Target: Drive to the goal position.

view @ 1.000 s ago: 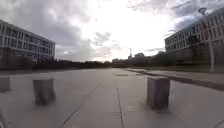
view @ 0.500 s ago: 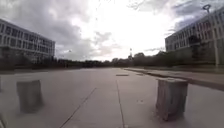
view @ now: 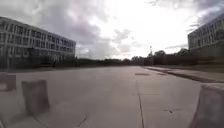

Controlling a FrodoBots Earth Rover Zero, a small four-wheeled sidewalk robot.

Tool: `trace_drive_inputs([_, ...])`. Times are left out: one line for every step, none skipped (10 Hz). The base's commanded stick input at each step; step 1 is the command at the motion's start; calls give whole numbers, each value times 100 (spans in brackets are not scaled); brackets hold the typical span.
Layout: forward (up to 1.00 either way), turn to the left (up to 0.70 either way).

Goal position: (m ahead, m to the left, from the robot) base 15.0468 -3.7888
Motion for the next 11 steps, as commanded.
trace_drive_inputs([70,-12])
trace_drive_inputs([70,-20])
trace_drive_inputs([70,-29])
trace_drive_inputs([70,-35])
trace_drive_inputs([70,-35])
trace_drive_inputs([70,-35])
trace_drive_inputs([70,-35])
trace_drive_inputs([70,-35])
trace_drive_inputs([70,-35])
trace_drive_inputs([70,-35])
trace_drive_inputs([70,-35])
